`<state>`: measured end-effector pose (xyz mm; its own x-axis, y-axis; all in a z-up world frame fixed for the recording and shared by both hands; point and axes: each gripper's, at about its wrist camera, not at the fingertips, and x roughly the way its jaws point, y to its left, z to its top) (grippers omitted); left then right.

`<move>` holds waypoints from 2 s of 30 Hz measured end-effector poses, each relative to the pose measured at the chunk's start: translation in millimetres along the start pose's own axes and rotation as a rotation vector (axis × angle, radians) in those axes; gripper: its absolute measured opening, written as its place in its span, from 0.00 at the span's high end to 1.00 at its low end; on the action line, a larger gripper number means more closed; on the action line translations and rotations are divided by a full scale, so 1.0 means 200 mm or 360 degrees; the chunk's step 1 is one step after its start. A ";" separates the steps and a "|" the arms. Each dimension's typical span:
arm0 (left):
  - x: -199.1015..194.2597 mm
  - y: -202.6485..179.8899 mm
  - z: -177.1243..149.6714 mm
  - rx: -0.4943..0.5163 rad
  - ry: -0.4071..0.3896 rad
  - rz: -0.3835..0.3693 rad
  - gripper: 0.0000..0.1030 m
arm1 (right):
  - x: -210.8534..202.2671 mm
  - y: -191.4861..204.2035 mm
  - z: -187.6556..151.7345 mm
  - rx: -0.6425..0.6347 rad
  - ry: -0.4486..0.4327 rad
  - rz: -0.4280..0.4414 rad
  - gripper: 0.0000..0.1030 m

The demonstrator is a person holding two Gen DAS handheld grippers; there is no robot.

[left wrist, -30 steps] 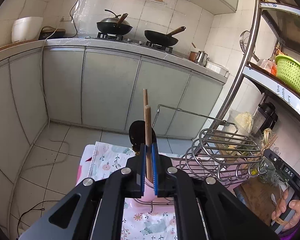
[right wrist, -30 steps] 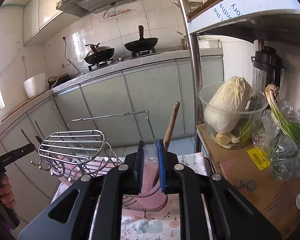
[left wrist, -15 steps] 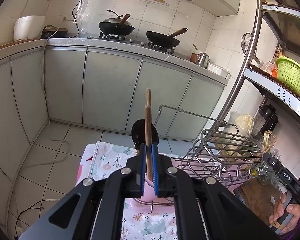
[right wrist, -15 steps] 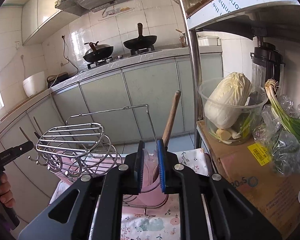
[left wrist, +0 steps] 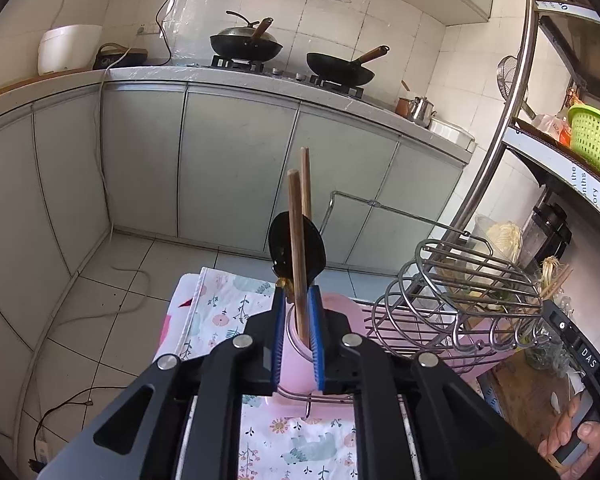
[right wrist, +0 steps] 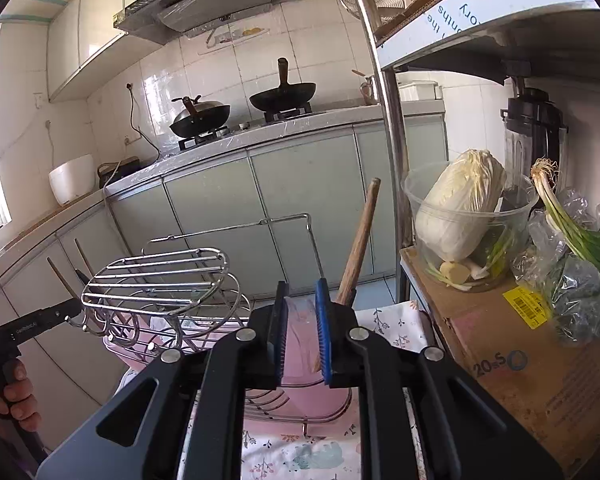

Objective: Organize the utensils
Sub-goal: 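Lower the utensils into the pink cup and open both tools, then move both open tools back down toward the remaining utensils on the cloth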

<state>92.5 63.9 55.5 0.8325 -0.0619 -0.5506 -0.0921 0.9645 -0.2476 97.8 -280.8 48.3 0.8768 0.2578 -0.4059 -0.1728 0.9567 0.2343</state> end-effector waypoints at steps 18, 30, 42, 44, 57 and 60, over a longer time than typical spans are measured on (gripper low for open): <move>-0.03 0.02 -0.09 -0.0077 0.0039 0.0020 0.68 | -0.03 -0.05 -0.08 0.0097 0.0085 0.0110 0.60; -0.06 0.02 -0.19 -0.0076 0.0104 -0.0014 0.68 | -0.09 -0.06 -0.21 0.0170 0.0158 0.0172 0.60; -0.03 0.02 -0.35 -0.0079 0.0243 -0.0059 0.68 | -0.09 -0.08 -0.40 0.0242 0.0326 0.0160 0.60; -0.02 0.02 -0.39 -0.0079 0.0280 -0.0064 0.68 | -0.08 -0.08 -0.43 0.0260 0.0360 0.0160 0.60; 0.09 0.00 -0.64 -0.0027 0.0510 -0.0079 0.68 | -0.07 -0.08 -0.64 0.0309 0.0552 0.0155 0.60; 0.12 -0.01 -0.70 -0.0015 0.0553 -0.0081 0.68 | -0.05 -0.09 -0.70 0.0344 0.0604 0.0156 0.60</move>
<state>36.2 25.4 -68.1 0.6007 -0.1951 -0.7753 -0.0617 0.9555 -0.2883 28.6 -282.4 -75.3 0.6273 0.4157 -0.6585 -0.1138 0.8854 0.4506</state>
